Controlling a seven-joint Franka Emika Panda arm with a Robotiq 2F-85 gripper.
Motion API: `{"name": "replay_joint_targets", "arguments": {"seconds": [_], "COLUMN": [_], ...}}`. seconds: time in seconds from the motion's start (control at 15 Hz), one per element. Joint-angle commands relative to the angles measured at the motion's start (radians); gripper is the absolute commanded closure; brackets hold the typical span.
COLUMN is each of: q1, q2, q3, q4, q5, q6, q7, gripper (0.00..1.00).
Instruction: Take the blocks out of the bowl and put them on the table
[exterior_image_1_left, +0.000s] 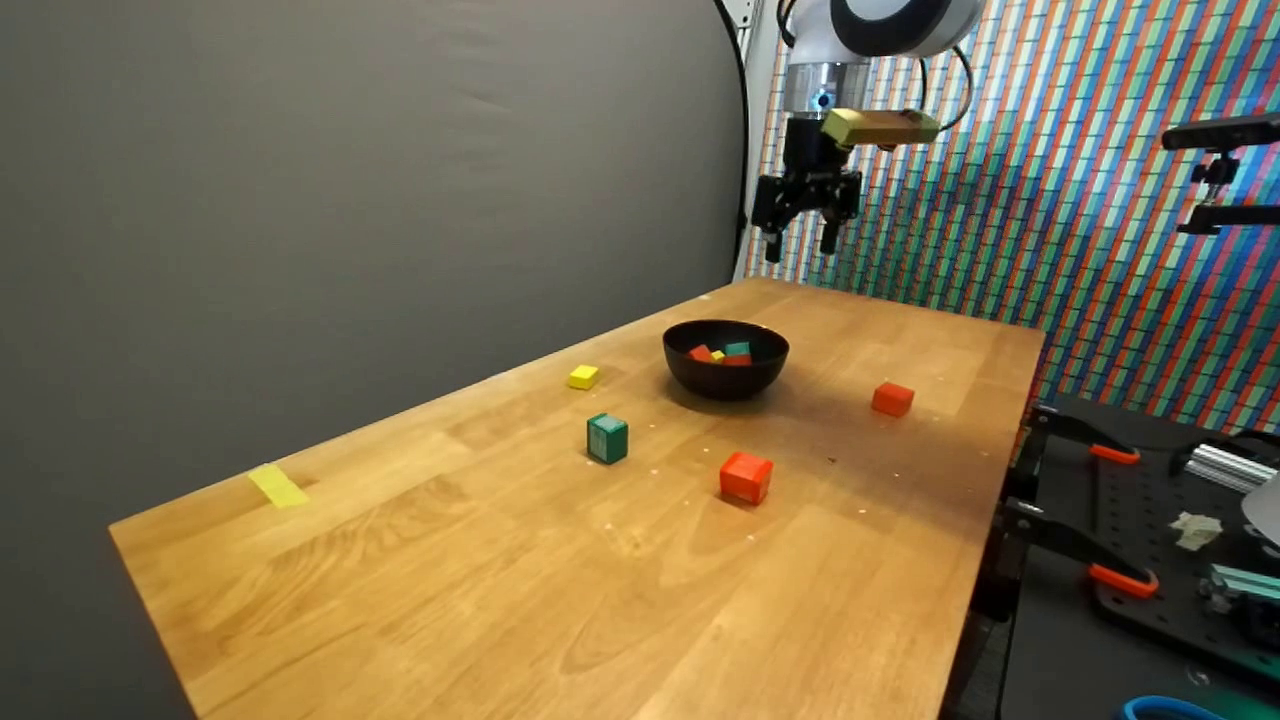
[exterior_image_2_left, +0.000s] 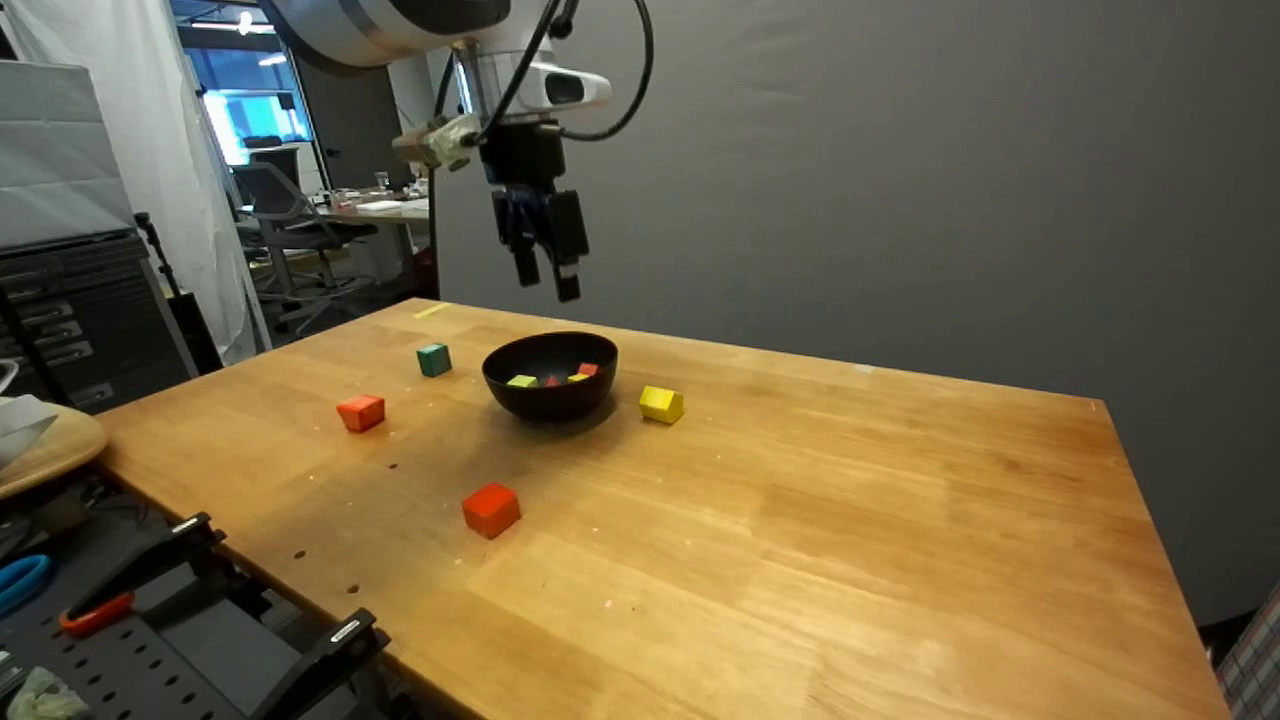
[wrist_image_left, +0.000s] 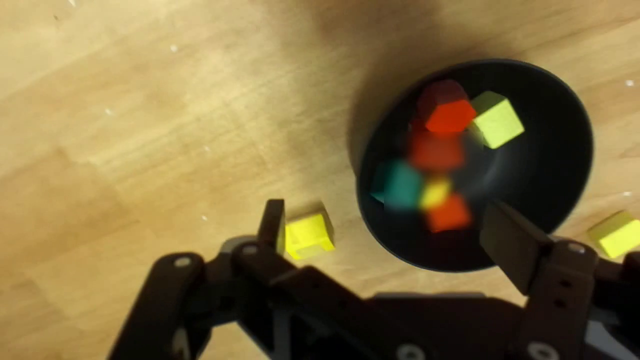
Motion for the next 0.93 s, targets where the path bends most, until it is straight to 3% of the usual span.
{"name": "replay_joint_targets", "arguments": {"seconds": [0.0, 0.33, 0.4, 0.6, 0.87], "q1": [0.011, -0.042, 0.003, -0.001, 0.003], "q2": [0.149, 0.377, 0.291, 0.335, 0.402], "q3": [0.055, 0.135, 0.105, 0.105, 0.100], "q4": [0.154, 0.367, 0.253, 0.275, 0.295], "q5": [0.043, 0.179, 0.138, 0.143, 0.138], "q6": [0.021, -0.073, -0.018, -0.018, 0.064], "q7": [-0.160, -0.480, -0.355, -0.370, -0.362], "gripper": [0.00, 0.00, 0.00, 0.00, 0.00]}}
